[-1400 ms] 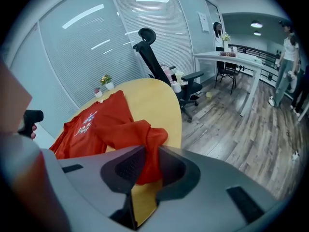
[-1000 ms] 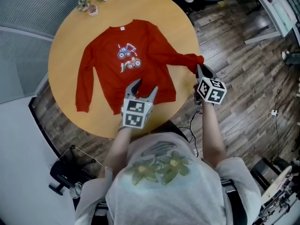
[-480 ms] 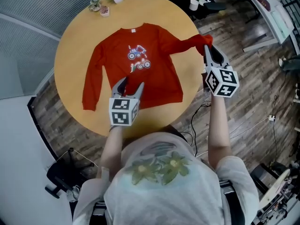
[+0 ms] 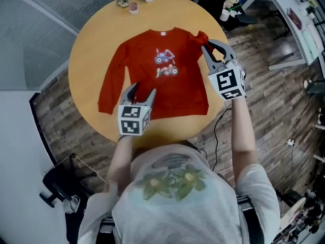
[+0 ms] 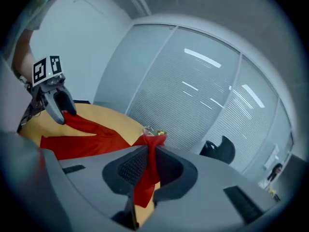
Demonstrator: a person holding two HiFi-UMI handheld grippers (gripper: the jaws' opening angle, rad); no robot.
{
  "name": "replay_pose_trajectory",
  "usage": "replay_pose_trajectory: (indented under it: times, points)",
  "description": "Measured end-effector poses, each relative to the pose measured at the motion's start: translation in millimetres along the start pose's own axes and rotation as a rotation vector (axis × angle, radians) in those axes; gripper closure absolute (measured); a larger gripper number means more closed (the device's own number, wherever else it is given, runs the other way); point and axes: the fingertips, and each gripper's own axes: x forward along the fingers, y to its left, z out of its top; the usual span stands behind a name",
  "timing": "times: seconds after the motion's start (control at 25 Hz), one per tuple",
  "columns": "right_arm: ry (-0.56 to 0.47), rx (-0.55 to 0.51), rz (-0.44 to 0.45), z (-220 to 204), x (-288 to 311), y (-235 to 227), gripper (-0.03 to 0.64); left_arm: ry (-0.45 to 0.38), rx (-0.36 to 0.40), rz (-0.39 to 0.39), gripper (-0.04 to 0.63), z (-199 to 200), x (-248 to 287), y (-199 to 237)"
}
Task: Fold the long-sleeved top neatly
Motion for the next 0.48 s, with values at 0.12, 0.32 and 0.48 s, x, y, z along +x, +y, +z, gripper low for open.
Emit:
replay_pose_trajectory:
  times: [0.12, 0.32, 0.48]
  points:
    - [-0.031, -0.095, 0.083, 27, 27, 34, 0.557, -0.004, -0.023, 0.026, 0.336, -7, -10, 13]
    - [-0.082, -0.231, 0.21, 67, 76, 93, 0.557, -0.001, -0.072, 0.078, 0.336, -20, -26, 38]
    - [-0.091, -0.392, 0.298, 88, 118, 141, 0.557, 0.005, -0.111, 0.113, 0.336, -33, -37, 53]
